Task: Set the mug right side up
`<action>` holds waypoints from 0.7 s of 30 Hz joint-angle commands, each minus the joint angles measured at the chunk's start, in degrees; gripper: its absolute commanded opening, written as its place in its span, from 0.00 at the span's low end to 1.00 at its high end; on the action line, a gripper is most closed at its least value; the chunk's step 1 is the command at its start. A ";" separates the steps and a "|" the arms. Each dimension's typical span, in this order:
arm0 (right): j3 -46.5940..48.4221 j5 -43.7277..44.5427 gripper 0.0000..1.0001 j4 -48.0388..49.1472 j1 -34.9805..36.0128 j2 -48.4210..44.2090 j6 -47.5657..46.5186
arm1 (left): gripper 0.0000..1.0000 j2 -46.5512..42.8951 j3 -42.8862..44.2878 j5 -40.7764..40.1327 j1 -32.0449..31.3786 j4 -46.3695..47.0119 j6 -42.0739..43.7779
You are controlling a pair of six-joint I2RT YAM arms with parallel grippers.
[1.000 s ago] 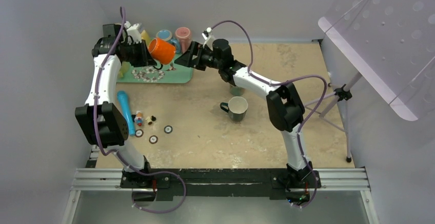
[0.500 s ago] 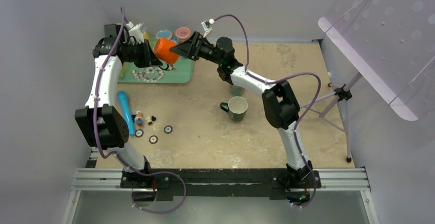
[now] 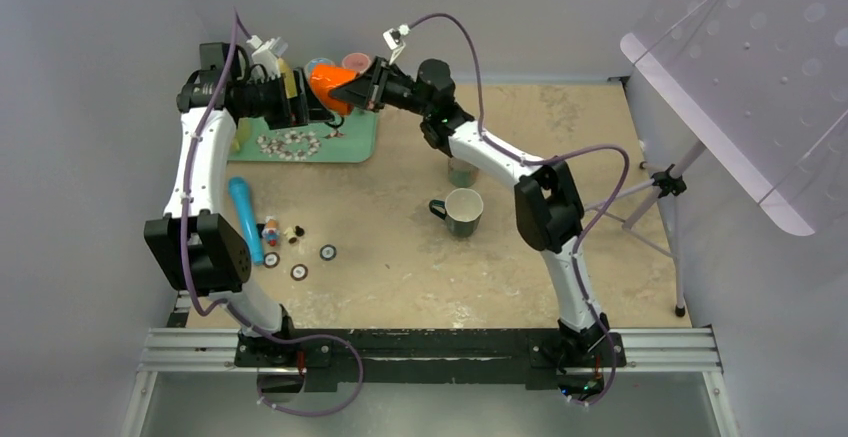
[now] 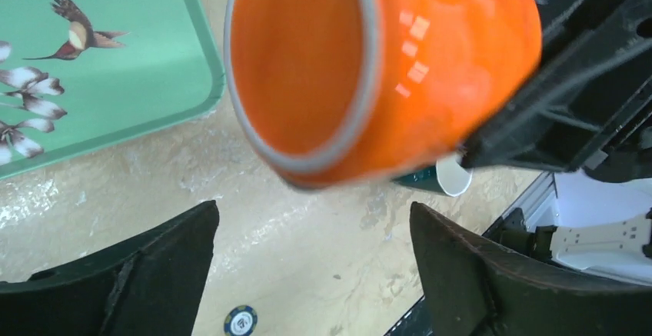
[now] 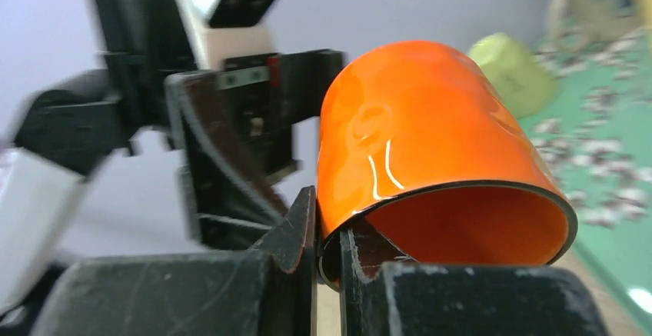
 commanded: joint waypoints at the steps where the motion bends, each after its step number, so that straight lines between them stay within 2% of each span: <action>1: 6.26 11.86 0.00 -27.69 -0.40 -9.55 -31.25 | 1.00 -1.55 6.75 -5.78 0.64 -8.85 7.82; 5: 16.64 23.41 0.00 -55.62 0.02 -8.47 -49.20 | 1.00 -2.64 7.86 -17.78 3.37 -10.28 10.14; 9: 26.52 32.07 0.00 -78.45 2.57 -3.27 -64.54 | 1.00 -0.77 8.78 -30.41 3.59 -11.14 12.17; 12: 27.28 35.43 0.00 -86.90 5.05 -2.11 -72.92 | 1.00 2.22 9.13 -36.97 3.86 -11.61 12.85; 18: 32.04 35.83 0.00 -98.16 5.33 2.98 -71.91 | 1.00 6.32 8.81 -43.52 4.05 -10.78 13.96; 21: 30.25 36.76 0.00 -100.85 5.39 4.78 -71.54 | 1.00 7.58 8.29 -44.60 4.23 -10.49 14.87</action>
